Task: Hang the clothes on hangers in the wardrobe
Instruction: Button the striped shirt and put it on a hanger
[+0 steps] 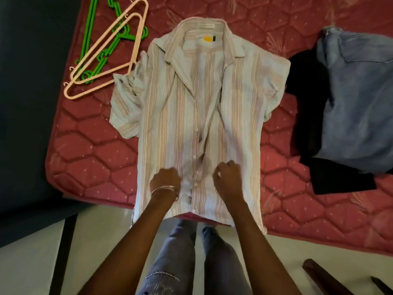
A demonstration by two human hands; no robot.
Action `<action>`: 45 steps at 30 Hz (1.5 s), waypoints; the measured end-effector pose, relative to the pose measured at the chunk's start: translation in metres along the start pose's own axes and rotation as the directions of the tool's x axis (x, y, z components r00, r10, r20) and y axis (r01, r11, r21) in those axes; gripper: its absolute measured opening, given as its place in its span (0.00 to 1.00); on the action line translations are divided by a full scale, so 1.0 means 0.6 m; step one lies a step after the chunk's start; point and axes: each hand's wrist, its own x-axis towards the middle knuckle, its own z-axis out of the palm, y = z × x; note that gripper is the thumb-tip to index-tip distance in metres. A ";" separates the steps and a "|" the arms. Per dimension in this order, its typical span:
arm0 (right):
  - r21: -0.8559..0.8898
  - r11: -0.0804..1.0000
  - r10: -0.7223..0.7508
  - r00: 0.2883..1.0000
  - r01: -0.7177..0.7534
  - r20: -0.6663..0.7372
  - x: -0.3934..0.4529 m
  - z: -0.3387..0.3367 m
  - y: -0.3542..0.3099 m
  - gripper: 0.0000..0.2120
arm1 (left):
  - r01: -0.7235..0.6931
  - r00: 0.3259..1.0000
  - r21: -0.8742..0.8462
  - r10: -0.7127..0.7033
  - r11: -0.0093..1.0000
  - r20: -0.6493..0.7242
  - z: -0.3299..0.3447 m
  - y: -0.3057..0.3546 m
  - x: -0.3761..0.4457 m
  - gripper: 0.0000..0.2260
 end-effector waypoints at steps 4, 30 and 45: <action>0.219 0.970 0.091 0.993 -0.105 0.071 0.014 0.055 -0.059 0.19 | -0.146 0.988 -0.356 0.122 0.923 -0.091 0.032 0.025 0.037 0.09; 0.696 0.717 0.308 0.911 -0.034 -0.273 0.069 0.043 -0.013 0.04 | -0.156 0.980 -0.702 0.022 0.695 -0.196 0.055 0.059 0.106 0.05; 0.541 0.841 0.066 0.986 0.030 -0.156 0.064 0.056 -0.033 0.07 | -0.007 0.992 -0.816 0.108 0.578 0.068 0.048 0.054 0.110 0.06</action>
